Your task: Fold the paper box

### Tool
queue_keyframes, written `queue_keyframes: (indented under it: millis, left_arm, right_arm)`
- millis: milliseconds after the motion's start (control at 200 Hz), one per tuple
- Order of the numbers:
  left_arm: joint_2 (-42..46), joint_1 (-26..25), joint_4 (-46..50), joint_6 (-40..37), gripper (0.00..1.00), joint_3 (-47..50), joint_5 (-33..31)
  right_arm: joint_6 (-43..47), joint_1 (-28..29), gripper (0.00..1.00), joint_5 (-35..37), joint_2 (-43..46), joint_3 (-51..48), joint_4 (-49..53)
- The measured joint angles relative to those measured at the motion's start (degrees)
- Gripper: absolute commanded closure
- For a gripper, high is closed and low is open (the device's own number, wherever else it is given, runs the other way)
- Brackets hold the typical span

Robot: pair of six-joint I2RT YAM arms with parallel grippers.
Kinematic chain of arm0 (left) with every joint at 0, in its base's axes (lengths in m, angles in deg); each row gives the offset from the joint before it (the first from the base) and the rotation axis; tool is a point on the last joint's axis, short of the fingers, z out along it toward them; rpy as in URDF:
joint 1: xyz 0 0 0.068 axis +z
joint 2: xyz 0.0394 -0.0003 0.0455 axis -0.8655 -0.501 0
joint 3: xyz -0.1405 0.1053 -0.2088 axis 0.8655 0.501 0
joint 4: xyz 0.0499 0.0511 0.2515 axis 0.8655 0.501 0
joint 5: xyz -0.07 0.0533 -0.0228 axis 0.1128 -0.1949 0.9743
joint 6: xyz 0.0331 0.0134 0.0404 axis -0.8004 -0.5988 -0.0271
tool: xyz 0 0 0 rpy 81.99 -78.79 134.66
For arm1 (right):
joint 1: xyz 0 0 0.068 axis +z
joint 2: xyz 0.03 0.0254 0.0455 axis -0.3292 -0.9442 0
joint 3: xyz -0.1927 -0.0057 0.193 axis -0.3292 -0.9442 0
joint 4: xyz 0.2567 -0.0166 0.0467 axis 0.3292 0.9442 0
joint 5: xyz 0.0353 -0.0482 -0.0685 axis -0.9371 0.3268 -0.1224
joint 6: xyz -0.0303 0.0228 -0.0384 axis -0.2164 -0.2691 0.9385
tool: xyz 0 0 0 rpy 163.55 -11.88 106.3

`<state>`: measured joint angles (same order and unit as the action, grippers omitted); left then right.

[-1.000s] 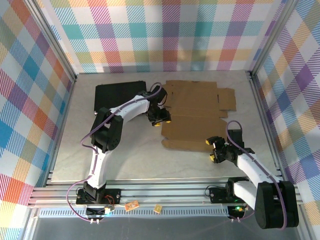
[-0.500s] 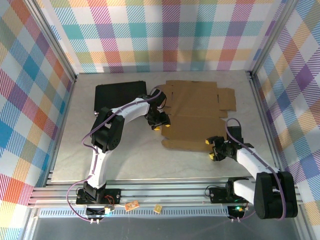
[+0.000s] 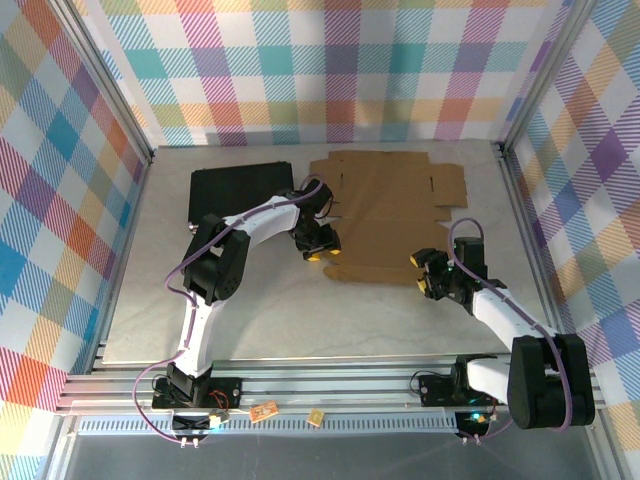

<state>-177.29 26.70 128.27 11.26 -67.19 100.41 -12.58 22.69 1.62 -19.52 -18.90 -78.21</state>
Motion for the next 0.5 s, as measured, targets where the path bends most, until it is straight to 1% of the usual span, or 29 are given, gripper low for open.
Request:
queue_keyframes:
  millis: [275, 500]
  left_arm:
    - [0.0, 0.0, 0.2, 1.05, 0.49, -1.62, 0.2]
    - [-0.48, 0.07, 1.4, 1.53, 0.49, -9.88, -0.02]
  right_arm:
    - [0.13, 0.0, 0.34, 0.48, -0.46, -0.09, 1.33]
    - [0.15, 0.0, 0.35, 0.46, -3.15, -0.39, 0.66]
